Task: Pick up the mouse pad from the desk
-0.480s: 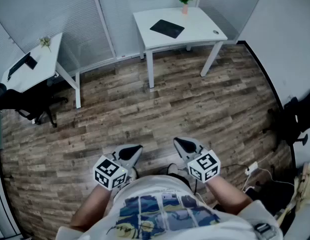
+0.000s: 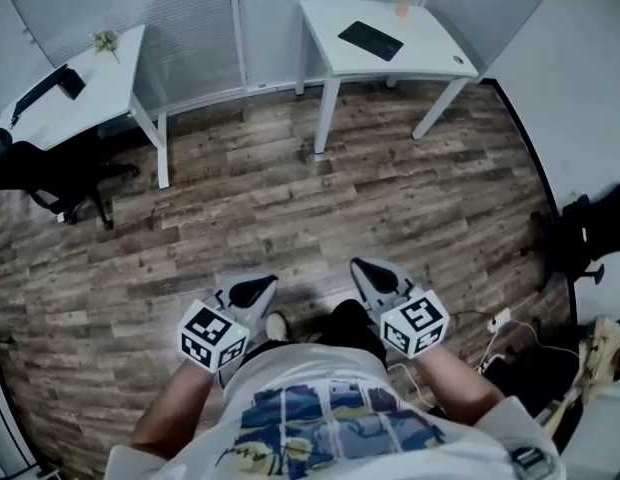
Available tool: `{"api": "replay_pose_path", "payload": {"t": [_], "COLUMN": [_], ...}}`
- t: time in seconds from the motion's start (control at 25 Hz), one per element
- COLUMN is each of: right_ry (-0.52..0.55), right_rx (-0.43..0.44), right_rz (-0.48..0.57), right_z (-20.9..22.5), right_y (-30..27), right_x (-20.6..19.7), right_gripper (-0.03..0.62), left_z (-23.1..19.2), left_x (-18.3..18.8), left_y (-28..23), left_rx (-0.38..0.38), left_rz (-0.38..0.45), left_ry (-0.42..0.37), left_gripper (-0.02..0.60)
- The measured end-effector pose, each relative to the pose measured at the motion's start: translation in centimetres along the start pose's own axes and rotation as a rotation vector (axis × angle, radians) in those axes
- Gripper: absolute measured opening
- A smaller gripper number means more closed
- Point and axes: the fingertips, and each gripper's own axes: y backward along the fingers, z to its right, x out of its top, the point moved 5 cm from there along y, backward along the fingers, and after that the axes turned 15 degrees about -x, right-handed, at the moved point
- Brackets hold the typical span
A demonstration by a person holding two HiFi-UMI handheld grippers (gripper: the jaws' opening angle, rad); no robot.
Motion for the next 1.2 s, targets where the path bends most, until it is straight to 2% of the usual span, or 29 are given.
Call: {"api": "replay_pose_path", "payload": {"t": [0.2, 0.28, 0.44, 0.56, 0.72, 0.92, 1.2], "right_ry": [-0.028, -0.027, -0.028, -0.026, -0.017, -0.034, -0.071], "right_rx": [-0.037, -0.047, -0.047, -0.035, -0.034, -0.043, -0.072], "right_rz": [-0.021, -0.021, -0.016, 0.001, 0.030, 0.053, 0.032], "right_z": [-0.1, 0.8, 3.8, 7.5, 13.4, 20.6, 27.8], "right_y": [-1.7, -3.2, -7.2, -10.4, -14.4, -18.3, -23.2], "right_x": [0.2, 0.4, 1.6, 3.6, 6.6, 9.0, 10.1], "right_gripper": [0.003, 0.040, 0.063, 0.063, 0.060, 0.060, 0.060], "left_z": [-2.3, -3.6, -7.1, -9.9, -13.6, -17.8, -22.5], "left_x": [0.3, 0.9, 3.3, 6.5, 11.7, 17.0, 21.0], "left_y": [-0.2, -1.1, -3.2, -5.9, -10.7, -16.7, -22.3], "left_rx": [-0.054, -0.067, -0.065, -0.058, -0.058, -0.060, -0.066], "left_rz": [0.017, 0.020, 0.012, 0.002, -0.031, -0.033, -0.033], "left_ry": [0.007, 0.011, 0.011, 0.003, -0.047, -0.059, -0.056], "left_gripper": [0.003, 0.003, 0.003, 0.003, 0.003, 0.003, 0.003]}}
